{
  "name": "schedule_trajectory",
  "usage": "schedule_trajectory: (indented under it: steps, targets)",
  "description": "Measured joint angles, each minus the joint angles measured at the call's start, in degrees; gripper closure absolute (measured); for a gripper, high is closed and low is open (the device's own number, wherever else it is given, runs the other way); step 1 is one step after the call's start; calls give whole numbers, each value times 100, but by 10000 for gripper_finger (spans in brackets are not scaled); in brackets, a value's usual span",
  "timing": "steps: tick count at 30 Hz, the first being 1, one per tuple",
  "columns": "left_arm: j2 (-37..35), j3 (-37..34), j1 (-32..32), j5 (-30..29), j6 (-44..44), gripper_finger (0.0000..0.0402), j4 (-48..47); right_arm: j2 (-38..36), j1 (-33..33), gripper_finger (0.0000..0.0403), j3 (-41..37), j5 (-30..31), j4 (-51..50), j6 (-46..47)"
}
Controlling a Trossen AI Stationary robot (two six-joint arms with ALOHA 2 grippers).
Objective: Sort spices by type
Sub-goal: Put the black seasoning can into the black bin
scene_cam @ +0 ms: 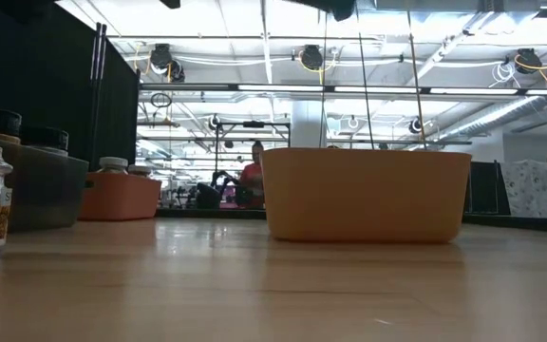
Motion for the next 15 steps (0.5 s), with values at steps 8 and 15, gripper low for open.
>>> schedule_trajectory:
  steps: [8,15]
  targets:
    - [87,2,12,-263,122,285,396,-2,-91,124,7,-291,421,-151]
    - [607,2,76,-251,118,285,1042,-2,-204,124,9,-377,534,-184]
